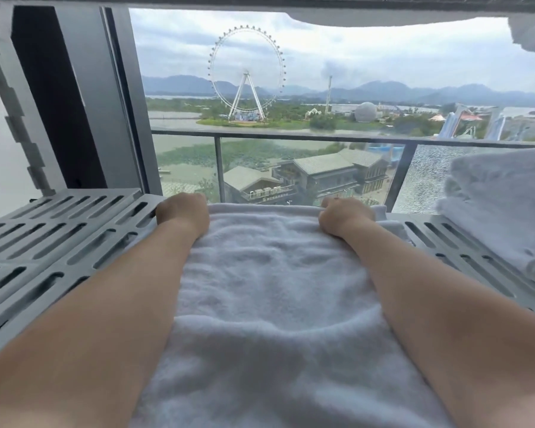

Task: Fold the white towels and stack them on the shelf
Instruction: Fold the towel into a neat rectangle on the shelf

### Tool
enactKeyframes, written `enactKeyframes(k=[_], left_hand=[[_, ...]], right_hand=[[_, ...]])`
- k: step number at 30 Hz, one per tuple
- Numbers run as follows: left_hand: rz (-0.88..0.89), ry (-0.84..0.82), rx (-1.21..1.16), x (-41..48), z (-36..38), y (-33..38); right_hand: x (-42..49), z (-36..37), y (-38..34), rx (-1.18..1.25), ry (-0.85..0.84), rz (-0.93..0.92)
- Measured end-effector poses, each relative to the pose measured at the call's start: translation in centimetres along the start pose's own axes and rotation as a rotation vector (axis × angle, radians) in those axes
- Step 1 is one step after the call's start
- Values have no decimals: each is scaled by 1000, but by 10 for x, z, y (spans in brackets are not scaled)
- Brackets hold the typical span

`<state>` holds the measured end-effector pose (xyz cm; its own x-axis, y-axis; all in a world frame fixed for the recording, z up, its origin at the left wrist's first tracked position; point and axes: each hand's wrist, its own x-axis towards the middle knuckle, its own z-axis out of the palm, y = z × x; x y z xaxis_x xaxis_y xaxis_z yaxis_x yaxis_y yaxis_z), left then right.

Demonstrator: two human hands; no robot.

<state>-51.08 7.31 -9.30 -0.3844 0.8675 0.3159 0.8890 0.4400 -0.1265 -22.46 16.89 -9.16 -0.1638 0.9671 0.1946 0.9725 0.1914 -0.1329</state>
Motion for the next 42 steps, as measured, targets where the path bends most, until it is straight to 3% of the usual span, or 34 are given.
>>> enactKeyframes(k=[6, 10, 17, 24, 30, 42], left_hand=[[-69, -95, -31, 13, -6, 2], [-143, -131, -63, 28, -12, 9], [-146, 82, -181, 32, -4, 11], [-82, 150, -244, 28, -5, 8], [-84, 62, -332, 23, -20, -2], [-112, 248, -594, -32, -67, -18]], right_hand=[[11, 6, 6, 53, 78, -11], [15, 9, 12, 40, 247, -71], [19, 10, 12, -1, 435, -154], [20, 15, 8, 49, 443, -181], [16, 8, 10, 22, 359, -176], [-46, -39, 22, 18, 592, -242]])
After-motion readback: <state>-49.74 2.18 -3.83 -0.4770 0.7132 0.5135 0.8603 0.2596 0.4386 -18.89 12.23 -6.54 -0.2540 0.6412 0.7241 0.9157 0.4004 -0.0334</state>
